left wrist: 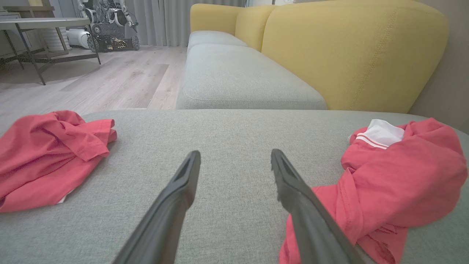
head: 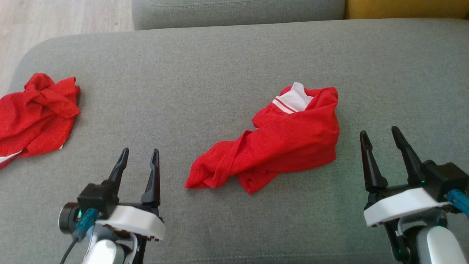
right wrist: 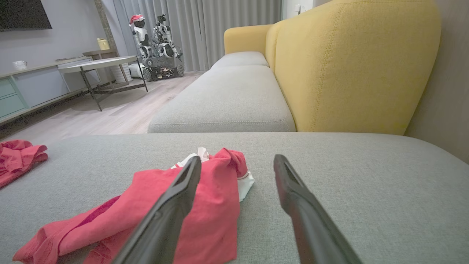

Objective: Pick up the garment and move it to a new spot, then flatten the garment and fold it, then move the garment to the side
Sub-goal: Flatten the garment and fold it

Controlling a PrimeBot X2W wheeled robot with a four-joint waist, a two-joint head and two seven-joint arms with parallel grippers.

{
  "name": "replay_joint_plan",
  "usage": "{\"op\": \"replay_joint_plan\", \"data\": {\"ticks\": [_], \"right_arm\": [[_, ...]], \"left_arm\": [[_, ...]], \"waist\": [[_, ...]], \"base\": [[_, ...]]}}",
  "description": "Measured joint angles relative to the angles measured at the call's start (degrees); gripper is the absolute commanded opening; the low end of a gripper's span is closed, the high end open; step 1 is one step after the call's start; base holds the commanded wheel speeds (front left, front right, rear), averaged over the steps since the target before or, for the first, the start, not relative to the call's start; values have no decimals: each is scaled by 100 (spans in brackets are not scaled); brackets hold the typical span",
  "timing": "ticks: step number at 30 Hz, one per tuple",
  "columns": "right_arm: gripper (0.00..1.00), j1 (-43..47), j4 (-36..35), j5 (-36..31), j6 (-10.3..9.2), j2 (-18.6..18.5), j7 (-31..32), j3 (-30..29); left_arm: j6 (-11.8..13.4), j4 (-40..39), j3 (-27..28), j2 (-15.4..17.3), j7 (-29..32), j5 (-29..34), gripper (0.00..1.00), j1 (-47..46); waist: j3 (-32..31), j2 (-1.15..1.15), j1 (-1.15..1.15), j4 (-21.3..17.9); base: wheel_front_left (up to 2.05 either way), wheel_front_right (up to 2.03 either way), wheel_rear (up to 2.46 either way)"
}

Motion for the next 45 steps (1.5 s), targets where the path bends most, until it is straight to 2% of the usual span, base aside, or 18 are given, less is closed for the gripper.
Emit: {"op": "replay_joint_plan", "data": {"ticks": [5, 8, 13, 23, 24, 25, 30, 33, 38, 45], "right_arm": [[100, -3, 55, 83, 0, 2, 27, -29], [100, -5, 322, 103, 0, 2, 134, -94], [100, -179, 1191, 91, 0, 3, 315, -99], [100, -1108, 2884, 98, 0, 2, 301, 51], [44, -1160, 2960, 158, 0, 1, 292, 62], [0, -1202, 3002, 198, 0, -5, 292, 64], [0, -1295, 3026, 305, 1, 8, 140, 7], [0, -1149, 2741, 403, 1, 8, 62, -111], [0, -631, 1723, 639, 1, 9, 58, -372], [0, -185, 309, 790, 1, 11, 378, -817]], "left_arm": [[4, -22, -25, 4, 0, 0, 100, -1], [4, -64, -60, 11, 1, 0, 100, -15], [-4, -78, -144, 9, 8, 0, 100, -198], [-64, 63, -224, -44, -52, 0, 100, -543], [-85, 85, -225, -44, -53, 0, 100, -561], [-103, 92, -237, -51, -55, 0, 100, -595], [-103, 131, -256, -67, -103, 0, 100, -651], [-103, 160, -243, -67, -109, 0, 100, -652], [-97, 177, -216, -67, -116, 0, 100, -651], [-97, 175, -204, -65, -153, 0, 100, -651]], "waist": [[37, 0, 0, 13], [104, 0, 0, 30], [289, 0, 0, 113], [663, 0, 0, 333], [688, 0, 0, 348], [709, 0, 0, 362], [758, 0, 0, 386], [752, 0, 0, 352], [726, 0, 0, 261], [725, 0, 0, 146]], "base": [[0, 0, 0], [0, 0, 0], [0, 0, 0], [0, 0, 0], [0, 0, 0], [0, 0, 0], [0, 0, 0], [0, 0, 0], [0, 0, 0], [0, 0, 0]]}}
